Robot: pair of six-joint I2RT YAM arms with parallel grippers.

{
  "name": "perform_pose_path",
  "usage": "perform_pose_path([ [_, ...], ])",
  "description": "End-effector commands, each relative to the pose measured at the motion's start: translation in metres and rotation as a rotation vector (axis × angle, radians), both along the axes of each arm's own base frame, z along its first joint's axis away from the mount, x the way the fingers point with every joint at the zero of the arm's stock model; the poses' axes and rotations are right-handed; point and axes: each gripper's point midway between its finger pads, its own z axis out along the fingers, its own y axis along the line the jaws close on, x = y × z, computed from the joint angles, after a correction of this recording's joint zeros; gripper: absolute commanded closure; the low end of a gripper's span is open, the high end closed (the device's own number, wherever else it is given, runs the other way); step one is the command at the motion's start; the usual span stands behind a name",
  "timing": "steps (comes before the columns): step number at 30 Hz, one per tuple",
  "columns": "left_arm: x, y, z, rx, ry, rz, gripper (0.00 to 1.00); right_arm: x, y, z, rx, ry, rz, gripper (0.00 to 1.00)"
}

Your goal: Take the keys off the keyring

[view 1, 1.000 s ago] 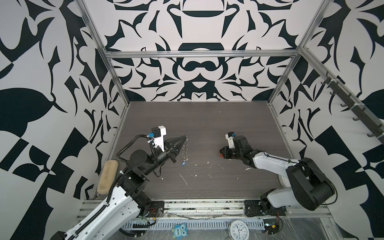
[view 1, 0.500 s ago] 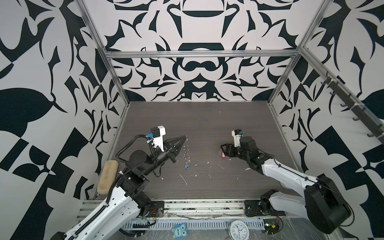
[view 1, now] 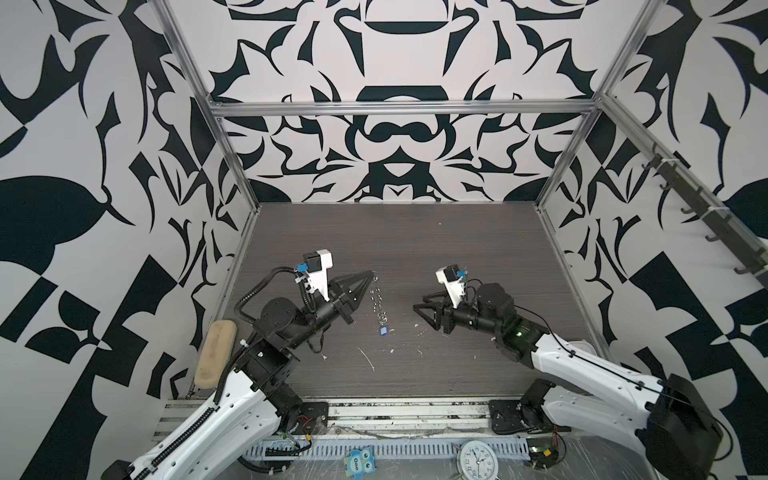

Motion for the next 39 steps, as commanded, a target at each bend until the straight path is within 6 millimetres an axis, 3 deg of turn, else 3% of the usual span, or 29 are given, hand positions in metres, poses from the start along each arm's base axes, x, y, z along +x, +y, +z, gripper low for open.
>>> perform_pose_path([
  [1,-0.007,0.006,0.036,-0.076,-0.069,-0.007,1.00,-0.013,0.021,0.036,0.047,-0.129,0.097,0.45],
  [8,-0.012,0.004,0.046,-0.103,-0.083,-0.039,1.00,-0.035,0.049,0.036,-0.036,-0.229,0.160,0.44],
  [17,-0.017,0.002,0.053,-0.131,-0.089,-0.071,1.00,-0.035,0.065,0.040,-0.063,-0.288,0.165,0.51],
  [33,-0.019,0.001,0.058,-0.155,-0.093,-0.089,1.00,-0.040,0.082,0.053,-0.043,-0.314,0.201,0.54],
  [39,-0.019,0.000,0.058,-0.155,-0.092,-0.097,1.00,-0.038,0.087,0.057,-0.041,-0.329,0.202,0.61],
])
